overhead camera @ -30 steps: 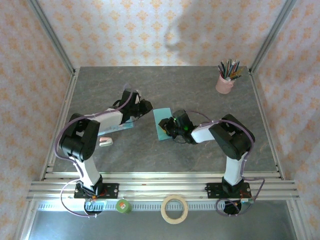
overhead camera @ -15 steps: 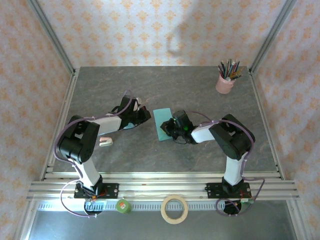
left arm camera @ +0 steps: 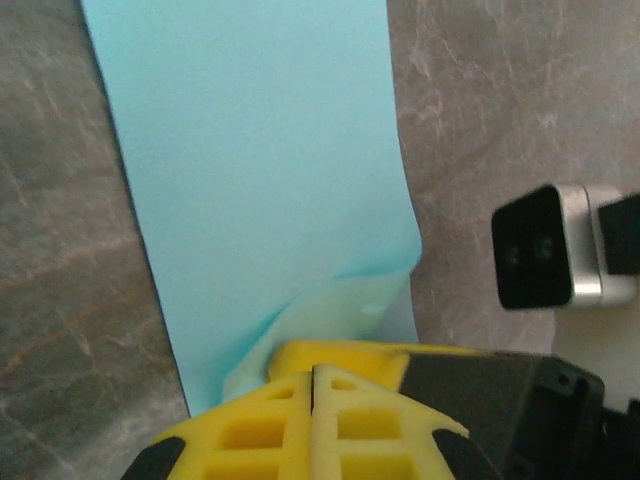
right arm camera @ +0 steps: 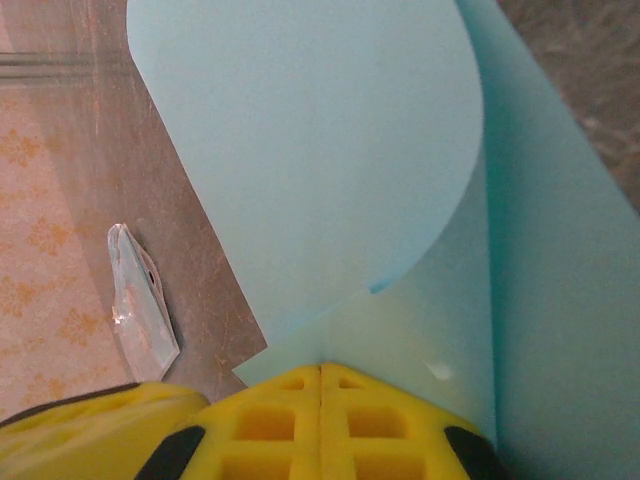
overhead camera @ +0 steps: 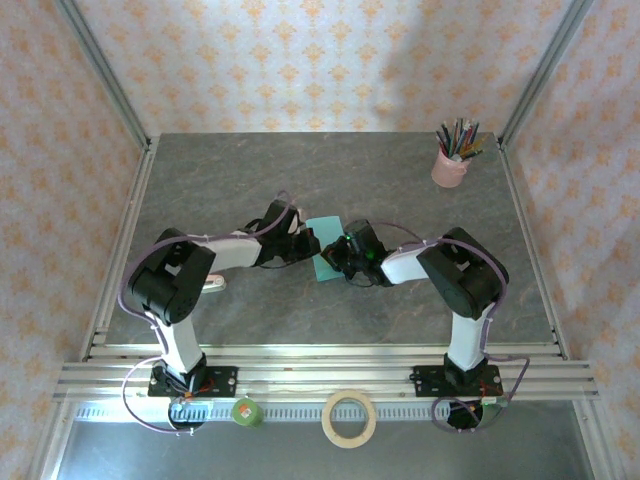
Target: Fold a paper plane with a square sheet of paper (pick it up from the middle)
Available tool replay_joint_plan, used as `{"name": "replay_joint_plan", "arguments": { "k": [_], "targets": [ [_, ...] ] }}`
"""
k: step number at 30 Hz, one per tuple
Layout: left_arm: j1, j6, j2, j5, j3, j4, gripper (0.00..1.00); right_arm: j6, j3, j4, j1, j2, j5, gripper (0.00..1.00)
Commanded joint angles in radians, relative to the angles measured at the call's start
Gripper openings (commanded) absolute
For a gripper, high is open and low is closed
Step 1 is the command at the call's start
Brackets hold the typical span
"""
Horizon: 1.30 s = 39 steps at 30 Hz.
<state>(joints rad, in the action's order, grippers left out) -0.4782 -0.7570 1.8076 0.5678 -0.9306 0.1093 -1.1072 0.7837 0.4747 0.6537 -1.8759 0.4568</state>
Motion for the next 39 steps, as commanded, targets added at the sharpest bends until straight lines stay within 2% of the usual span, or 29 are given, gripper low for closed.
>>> {"name": "replay_joint_plan", "arguments": {
  "k": [1, 11, 18, 23, 31, 39],
  "targets": [
    [-0.016, 0.012, 0.036, -0.066, -0.025, -0.065, 0.00, -0.016, -0.025, -0.151, 0.003, -0.053, -0.026, 0.00],
    [-0.016, 0.001, 0.068, -0.129, -0.026, -0.091, 0.00, -0.023, -0.041, -0.107, 0.003, -0.032, -0.011, 0.00],
    [-0.016, 0.087, 0.095, -0.167, -0.058, -0.216, 0.00, 0.062, 0.017, -0.057, -0.027, 0.057, 0.049, 0.00],
    [-0.015, 0.138, 0.129, -0.167, -0.086, -0.264, 0.00, 0.160, 0.046, -0.118, -0.059, 0.097, 0.043, 0.03],
    [-0.016, 0.204, 0.144, -0.154, -0.133, -0.298, 0.00, 0.290, 0.113, -0.241, -0.083, 0.032, 0.073, 0.03],
    [-0.008, 0.257, 0.154, -0.148, -0.168, -0.315, 0.00, 0.333, 0.135, -0.297, -0.088, -0.023, 0.060, 0.02]
  ]
}}
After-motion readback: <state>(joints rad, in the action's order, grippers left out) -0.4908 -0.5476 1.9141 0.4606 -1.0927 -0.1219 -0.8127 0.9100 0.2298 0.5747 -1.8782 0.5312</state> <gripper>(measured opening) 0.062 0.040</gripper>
